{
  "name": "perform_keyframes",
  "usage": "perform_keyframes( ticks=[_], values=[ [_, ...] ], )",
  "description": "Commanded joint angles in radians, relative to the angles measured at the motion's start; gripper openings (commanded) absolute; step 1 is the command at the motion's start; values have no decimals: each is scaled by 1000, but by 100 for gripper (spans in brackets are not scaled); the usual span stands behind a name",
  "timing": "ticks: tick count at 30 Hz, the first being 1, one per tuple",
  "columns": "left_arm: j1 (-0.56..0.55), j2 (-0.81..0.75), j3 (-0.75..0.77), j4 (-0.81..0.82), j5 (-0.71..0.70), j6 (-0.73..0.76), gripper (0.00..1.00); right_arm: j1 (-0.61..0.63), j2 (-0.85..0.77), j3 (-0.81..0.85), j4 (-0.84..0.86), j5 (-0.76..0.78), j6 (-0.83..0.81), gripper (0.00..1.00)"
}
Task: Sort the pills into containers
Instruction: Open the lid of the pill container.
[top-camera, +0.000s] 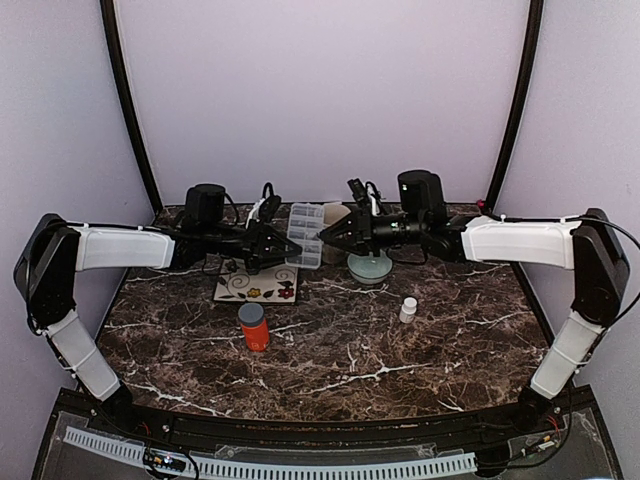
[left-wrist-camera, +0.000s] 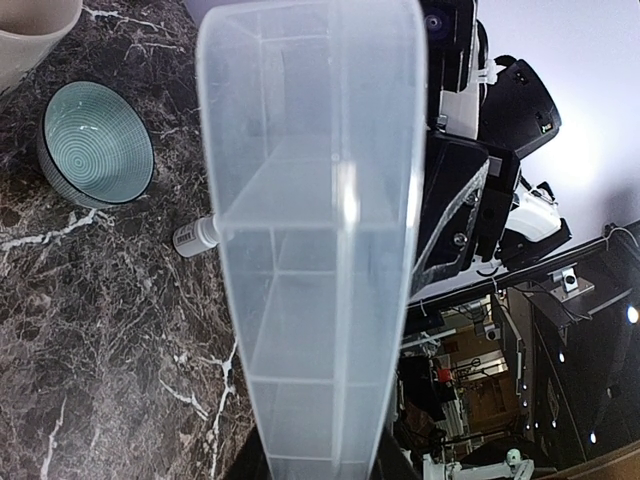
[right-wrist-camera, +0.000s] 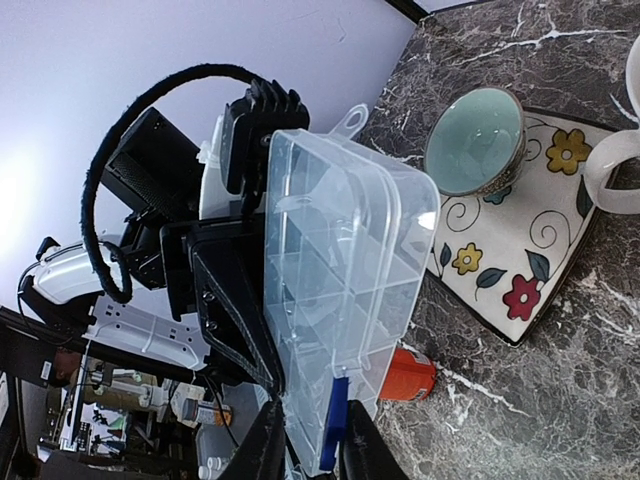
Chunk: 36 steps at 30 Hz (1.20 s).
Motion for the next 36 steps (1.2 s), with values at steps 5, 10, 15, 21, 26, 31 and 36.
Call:
perform_keyframes(
  ticks=[5,10,15,21,26,31,36],
  values=[
    [0,-45,-13,11,17,15,0,7,18,41,3,9,-15,15],
    [0,-44,-14,8,17,17,0,6,25,47,-20,20,-25,5],
    [0,-44,-18,0,16,23,0,6,35,68,-67,33,-49,0],
    [-1,-40,-18,-29,2,38,18,7,27,76,-134,60,-86,0],
    [0,-35,-26,-51,-14,50,45,7,16,68,-194,86,-111,0],
    [0,-27,-36,-59,-23,54,53,7,6,50,-212,98,-117,0],
    [0,-11,-31,-105,-45,78,58,7,5,47,-238,106,-130,0]
  ],
)
